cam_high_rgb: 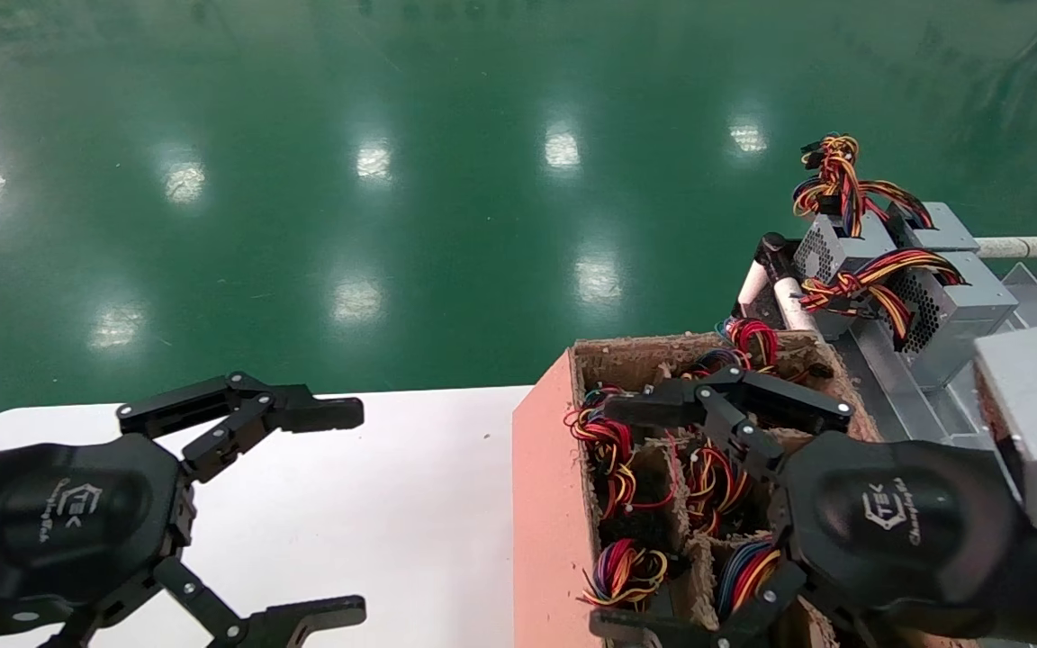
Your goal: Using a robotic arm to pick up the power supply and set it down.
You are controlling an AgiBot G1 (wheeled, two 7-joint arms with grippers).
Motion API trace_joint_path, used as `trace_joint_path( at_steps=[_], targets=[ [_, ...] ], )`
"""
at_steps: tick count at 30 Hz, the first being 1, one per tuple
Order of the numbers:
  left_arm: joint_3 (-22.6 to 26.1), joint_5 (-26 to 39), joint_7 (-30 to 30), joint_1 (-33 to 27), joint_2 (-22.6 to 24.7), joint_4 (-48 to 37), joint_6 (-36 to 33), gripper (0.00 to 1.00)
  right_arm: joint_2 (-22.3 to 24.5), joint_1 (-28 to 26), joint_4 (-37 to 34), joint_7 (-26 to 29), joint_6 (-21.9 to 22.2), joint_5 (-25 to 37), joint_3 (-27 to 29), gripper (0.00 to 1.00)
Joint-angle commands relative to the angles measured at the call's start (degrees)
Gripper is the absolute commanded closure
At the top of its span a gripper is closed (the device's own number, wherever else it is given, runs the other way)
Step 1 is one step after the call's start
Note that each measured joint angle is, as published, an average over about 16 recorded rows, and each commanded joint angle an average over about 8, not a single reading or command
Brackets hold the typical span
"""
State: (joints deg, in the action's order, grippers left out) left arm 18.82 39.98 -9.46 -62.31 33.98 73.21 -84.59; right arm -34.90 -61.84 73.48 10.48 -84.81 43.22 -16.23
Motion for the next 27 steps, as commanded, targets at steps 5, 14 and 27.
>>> trace_joint_path(
  at_steps=[5, 14, 27],
  targets=[
    [0.0, 0.0, 0.0, 0.0, 0.0, 0.0, 0.0, 1.0, -0.2, -0.5, 0.5, -0.9, 2.8, 4.3, -0.9, 0.0],
    [0.0, 0.0, 0.0, 0.0, 0.0, 0.0, 0.0, 1.0, -2.6, -1.8, 1.1, -0.6, 10.8, 15.8, -4.3, 0.19],
    [0.0, 0.0, 0.0, 0.0, 0.0, 0.0, 0.0, 1.0, -6.8, -3.3, -8.4, -2.2, 13.4, 20.1, -6.4, 1.0]
  ],
)
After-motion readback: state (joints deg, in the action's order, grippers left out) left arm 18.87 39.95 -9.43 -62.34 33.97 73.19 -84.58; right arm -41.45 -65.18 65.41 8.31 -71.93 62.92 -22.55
